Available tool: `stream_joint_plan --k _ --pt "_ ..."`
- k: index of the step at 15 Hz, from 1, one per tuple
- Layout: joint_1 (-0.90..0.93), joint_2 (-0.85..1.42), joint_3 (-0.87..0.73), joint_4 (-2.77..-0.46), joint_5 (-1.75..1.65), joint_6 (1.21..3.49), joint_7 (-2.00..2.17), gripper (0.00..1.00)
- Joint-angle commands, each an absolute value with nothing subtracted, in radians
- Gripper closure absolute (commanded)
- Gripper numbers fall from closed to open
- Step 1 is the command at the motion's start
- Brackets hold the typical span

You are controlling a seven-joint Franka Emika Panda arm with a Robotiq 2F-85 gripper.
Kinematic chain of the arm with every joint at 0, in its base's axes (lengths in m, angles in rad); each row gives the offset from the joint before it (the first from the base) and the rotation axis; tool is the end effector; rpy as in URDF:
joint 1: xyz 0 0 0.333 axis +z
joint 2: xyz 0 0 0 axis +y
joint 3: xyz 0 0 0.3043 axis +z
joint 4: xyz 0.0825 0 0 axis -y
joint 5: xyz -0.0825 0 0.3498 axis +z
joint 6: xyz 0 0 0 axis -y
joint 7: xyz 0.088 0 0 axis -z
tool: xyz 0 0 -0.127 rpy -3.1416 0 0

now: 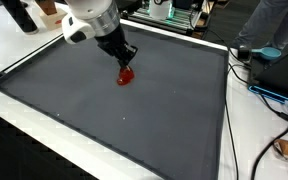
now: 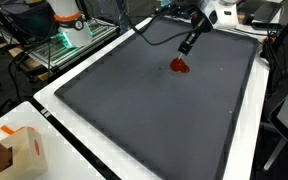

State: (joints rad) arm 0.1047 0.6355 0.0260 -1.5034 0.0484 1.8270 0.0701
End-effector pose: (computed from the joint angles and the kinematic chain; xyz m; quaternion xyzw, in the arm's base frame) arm 0.6254 0.0850 0.2627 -0.9872 -0.0189 0.1574 0.0145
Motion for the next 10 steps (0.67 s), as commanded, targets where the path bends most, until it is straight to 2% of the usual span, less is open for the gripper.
stream_joint_plan --k 1,10 --pt "0.094 0.649 0.034 -1.519 0.042 1.846 0.054 0.97" --pt "0.089 0.667 0.032 -1.519 0.045 1.856 0.053 0.97"
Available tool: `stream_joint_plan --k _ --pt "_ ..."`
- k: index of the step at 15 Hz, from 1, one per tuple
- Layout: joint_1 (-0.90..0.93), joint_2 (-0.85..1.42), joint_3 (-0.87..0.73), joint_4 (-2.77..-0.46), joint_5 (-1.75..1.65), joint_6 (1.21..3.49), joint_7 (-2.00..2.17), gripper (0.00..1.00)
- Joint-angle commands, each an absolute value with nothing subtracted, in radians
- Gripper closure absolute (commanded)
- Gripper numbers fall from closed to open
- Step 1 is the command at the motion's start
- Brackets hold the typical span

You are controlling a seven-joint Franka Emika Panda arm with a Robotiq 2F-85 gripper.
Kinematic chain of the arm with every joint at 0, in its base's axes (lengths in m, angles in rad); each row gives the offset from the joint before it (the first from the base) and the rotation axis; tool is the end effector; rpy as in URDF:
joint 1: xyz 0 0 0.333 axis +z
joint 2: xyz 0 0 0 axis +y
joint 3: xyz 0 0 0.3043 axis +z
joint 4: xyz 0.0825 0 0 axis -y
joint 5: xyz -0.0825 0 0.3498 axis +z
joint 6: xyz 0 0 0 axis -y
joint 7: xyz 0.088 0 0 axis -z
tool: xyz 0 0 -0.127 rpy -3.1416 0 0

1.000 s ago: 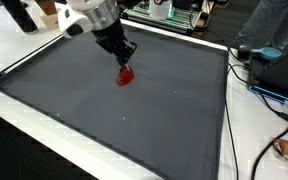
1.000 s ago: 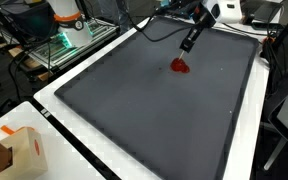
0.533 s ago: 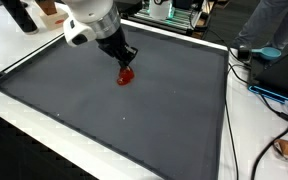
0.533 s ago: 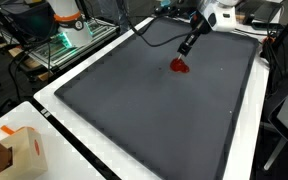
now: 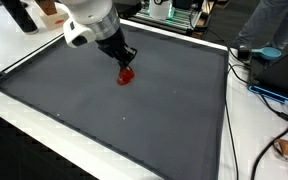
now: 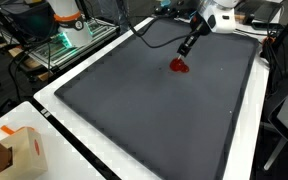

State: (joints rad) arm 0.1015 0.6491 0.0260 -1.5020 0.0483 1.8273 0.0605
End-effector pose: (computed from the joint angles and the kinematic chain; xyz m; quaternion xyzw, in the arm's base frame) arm 0.6251 0.0829 0.2546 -0.9862 -0.0219 0.1632 0.0150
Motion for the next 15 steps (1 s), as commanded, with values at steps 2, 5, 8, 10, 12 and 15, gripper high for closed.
stream_joint_plan --k 2,5,8,10,12,15 --pt "0.094 0.668 0.025 -1.522 0.034 1.868 0.066 0.97" --pt "0.099 0.669 0.018 -1.525 0.022 1.878 0.075 0.97" --pt "0.098 0.668 0.019 -1.526 0.024 1.876 0.074 0.97" --pt "0.097 0.666 0.018 -1.527 0.025 1.875 0.075 0.97" --pt "0.093 0.664 0.021 -1.527 0.033 1.87 0.071 0.97" --pt "0.088 0.655 0.026 -1.527 0.041 1.863 0.062 0.97"
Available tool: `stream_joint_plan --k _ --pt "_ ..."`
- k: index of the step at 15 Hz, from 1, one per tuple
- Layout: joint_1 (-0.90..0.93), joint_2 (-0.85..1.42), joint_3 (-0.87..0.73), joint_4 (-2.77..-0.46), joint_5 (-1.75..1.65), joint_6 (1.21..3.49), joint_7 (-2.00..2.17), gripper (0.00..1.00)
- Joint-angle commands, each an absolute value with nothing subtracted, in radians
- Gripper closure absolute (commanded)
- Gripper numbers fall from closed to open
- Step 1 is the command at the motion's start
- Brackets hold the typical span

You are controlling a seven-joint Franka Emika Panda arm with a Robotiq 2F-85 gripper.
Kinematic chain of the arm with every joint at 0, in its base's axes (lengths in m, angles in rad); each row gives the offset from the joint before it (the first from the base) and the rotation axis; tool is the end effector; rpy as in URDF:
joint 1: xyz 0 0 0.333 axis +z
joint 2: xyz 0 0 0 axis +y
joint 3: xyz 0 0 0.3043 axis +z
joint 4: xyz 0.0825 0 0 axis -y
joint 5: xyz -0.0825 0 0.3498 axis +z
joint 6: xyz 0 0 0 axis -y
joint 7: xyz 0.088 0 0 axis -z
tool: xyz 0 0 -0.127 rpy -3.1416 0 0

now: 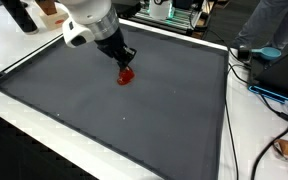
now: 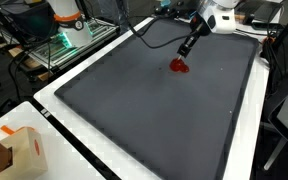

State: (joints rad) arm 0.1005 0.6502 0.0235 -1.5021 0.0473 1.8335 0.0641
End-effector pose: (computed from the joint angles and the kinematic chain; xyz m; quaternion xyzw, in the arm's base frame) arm 0.6262 0.0809 0.2541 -0.9867 -0.0186 0.1606 0.0139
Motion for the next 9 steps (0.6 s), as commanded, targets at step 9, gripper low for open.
stream_joint_plan --k 9 --pt "0.098 0.607 0.01 -1.542 0.013 1.875 0.085 0.97"
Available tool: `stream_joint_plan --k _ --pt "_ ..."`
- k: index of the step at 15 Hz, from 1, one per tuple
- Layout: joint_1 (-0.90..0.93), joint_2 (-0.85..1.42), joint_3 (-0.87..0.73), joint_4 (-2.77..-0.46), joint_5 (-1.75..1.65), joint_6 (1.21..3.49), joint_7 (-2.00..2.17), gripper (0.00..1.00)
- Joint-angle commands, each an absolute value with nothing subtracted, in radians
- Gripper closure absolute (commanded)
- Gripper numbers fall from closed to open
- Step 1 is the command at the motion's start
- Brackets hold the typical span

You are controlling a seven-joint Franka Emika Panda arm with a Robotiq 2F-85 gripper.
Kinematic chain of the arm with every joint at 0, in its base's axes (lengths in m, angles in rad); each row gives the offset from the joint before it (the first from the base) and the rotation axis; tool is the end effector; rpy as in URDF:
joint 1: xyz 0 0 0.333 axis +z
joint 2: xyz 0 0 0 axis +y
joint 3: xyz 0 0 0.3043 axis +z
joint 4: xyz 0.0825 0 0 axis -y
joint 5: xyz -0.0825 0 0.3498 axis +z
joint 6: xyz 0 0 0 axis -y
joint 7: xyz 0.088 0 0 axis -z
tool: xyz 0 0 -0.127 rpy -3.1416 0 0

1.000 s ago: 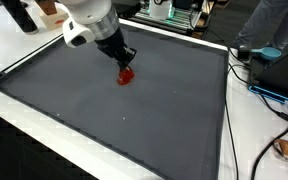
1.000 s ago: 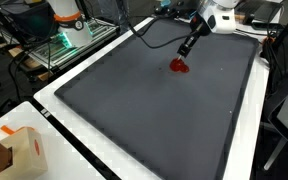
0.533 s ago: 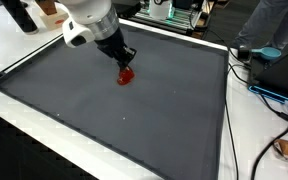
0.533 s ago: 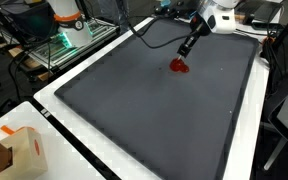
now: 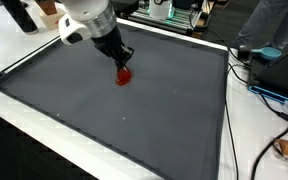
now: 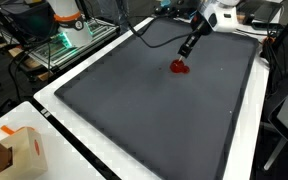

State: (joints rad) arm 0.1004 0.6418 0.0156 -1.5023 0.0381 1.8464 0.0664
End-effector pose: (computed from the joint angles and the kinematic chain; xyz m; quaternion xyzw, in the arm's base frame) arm 0.6293 0.0758 0.2598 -0.9886 -0.0158 0.1497 0.0086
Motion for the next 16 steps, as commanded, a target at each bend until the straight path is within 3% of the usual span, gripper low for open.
stream_joint_plan --k 1,16 --pt "0.098 0.602 0.008 -1.542 0.01 1.878 0.088 0.97" --pt "0.099 0.548 -0.016 -1.554 -0.043 1.867 0.148 0.97"
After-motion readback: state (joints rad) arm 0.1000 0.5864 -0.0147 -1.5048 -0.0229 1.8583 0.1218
